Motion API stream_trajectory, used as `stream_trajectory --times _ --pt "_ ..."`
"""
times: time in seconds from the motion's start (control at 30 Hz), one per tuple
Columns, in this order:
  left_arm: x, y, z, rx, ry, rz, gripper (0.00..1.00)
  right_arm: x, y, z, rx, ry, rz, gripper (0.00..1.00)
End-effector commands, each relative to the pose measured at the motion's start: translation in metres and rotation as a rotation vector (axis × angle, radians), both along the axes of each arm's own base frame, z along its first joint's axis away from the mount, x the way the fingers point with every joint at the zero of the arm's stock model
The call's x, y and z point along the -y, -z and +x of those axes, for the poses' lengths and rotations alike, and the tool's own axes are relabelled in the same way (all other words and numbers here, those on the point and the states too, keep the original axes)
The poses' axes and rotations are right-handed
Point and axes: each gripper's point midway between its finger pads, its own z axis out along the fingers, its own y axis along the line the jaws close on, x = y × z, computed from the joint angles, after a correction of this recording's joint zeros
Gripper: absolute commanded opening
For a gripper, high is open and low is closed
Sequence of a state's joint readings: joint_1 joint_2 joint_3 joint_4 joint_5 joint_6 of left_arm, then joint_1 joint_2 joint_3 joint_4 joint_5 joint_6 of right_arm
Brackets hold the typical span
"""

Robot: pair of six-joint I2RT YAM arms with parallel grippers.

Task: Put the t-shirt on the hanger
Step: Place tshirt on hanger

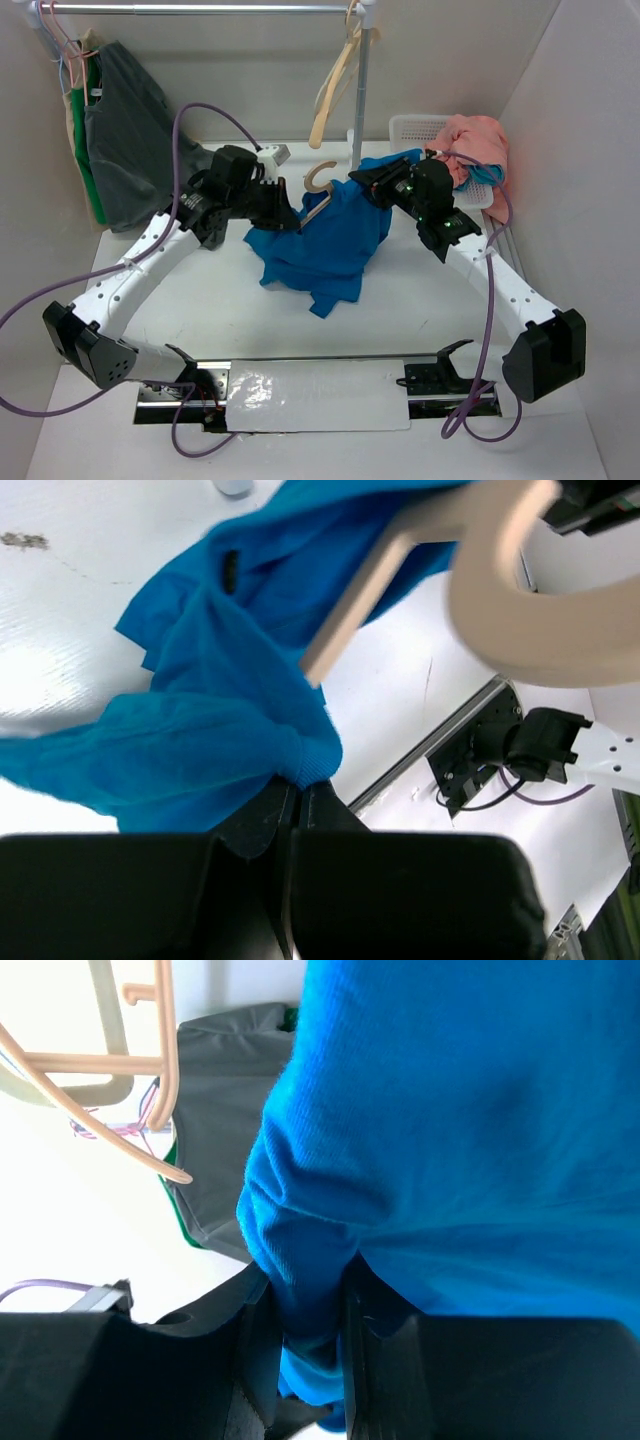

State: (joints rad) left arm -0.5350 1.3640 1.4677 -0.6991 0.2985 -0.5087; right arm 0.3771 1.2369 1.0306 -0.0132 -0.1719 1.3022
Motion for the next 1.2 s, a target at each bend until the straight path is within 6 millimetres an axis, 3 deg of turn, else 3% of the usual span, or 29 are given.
stream_trajectory --times 0.0,0.13,0.2,0.3,0.47,0.73,1.03,1.17 --pt "0.013 -0.018 -0.002 0.039 0.016 -0.018 0.0 -0.001 -0.037 -0.004 0.103 0.002 0.075 0.0" --pt "0.011 -0.01 0.003 0.043 -0.033 0.03 0.01 0.001 -0.038 -0.003 0.109 0.003 0.088 0.0" --pt "0.007 -0.003 0.009 0.053 -0.077 0.06 0.1 -0.001 -0.038 -0.005 0.104 -0.008 0.097 0.0" --pt "0.005 -0.009 0.012 0.109 -0.105 0.049 0.26 -0.003 -0.038 -0.008 0.102 -0.031 0.1 0.0" --pt "0.003 -0.021 0.013 0.186 -0.118 0.05 0.3 -0.005 -0.044 -0.01 0.109 -0.054 0.127 0.0" --pt "0.003 -0.013 0.014 0.238 -0.084 0.076 0.53 -0.007 -0.055 -0.013 0.124 -0.085 0.157 0.0" --pt "0.006 -0.007 0.014 0.264 -0.027 0.106 0.57 -0.009 -0.066 -0.016 0.144 -0.106 0.175 0.0" --pt "0.013 -0.005 0.008 0.248 0.028 0.088 0.42 -0.009 -0.066 -0.016 0.144 -0.106 0.175 0.0"
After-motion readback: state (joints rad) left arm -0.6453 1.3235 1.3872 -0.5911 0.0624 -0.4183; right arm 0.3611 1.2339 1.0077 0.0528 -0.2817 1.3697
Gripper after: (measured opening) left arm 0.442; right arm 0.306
